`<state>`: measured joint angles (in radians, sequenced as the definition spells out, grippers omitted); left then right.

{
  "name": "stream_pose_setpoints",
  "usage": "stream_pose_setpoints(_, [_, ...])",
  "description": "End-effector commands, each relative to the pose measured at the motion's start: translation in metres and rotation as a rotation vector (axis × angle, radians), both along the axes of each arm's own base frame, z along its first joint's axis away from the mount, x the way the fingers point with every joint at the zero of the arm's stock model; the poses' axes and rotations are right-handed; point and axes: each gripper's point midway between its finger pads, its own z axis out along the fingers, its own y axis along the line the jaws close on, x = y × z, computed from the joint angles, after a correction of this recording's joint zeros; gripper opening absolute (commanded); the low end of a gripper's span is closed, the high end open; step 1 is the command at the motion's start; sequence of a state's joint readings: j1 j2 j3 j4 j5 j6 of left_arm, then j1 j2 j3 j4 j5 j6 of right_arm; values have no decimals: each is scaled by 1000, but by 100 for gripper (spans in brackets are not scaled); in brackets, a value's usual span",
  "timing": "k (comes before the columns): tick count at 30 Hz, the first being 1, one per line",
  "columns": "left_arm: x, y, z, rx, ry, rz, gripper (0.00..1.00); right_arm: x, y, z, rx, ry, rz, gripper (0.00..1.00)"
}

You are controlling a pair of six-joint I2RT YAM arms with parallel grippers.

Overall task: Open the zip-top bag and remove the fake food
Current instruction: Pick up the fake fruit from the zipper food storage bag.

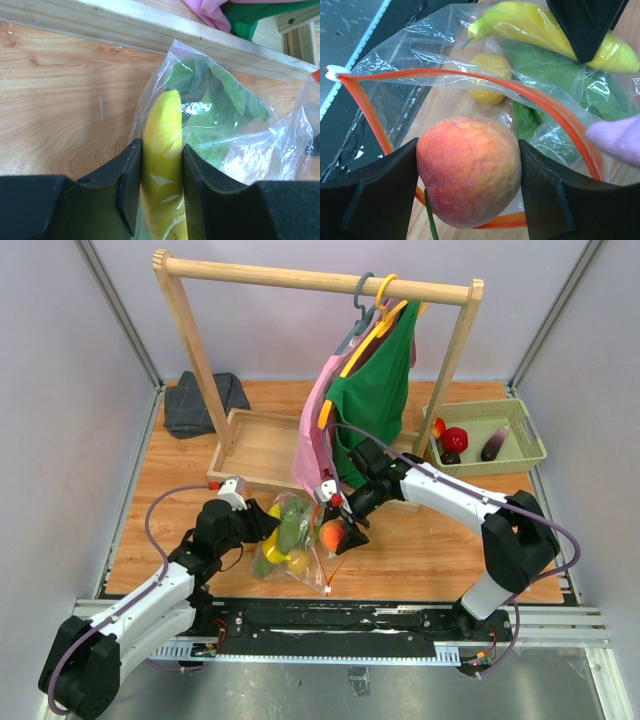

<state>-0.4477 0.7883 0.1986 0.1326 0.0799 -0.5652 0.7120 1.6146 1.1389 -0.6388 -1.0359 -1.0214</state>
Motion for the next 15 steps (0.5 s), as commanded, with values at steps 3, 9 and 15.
stream_pose_setpoints(3, [2,3,3,2,-36,11,15,-9,-1,32,67,92,7,25])
stream_pose_setpoints(9, [2,2,5,-8,-45,7,15,-1,5,50,133,216,-40,22])
stream_pose_setpoints(15, [1,-3,7,-36,-46,-7,15,19,13,38,96,233,-174,19])
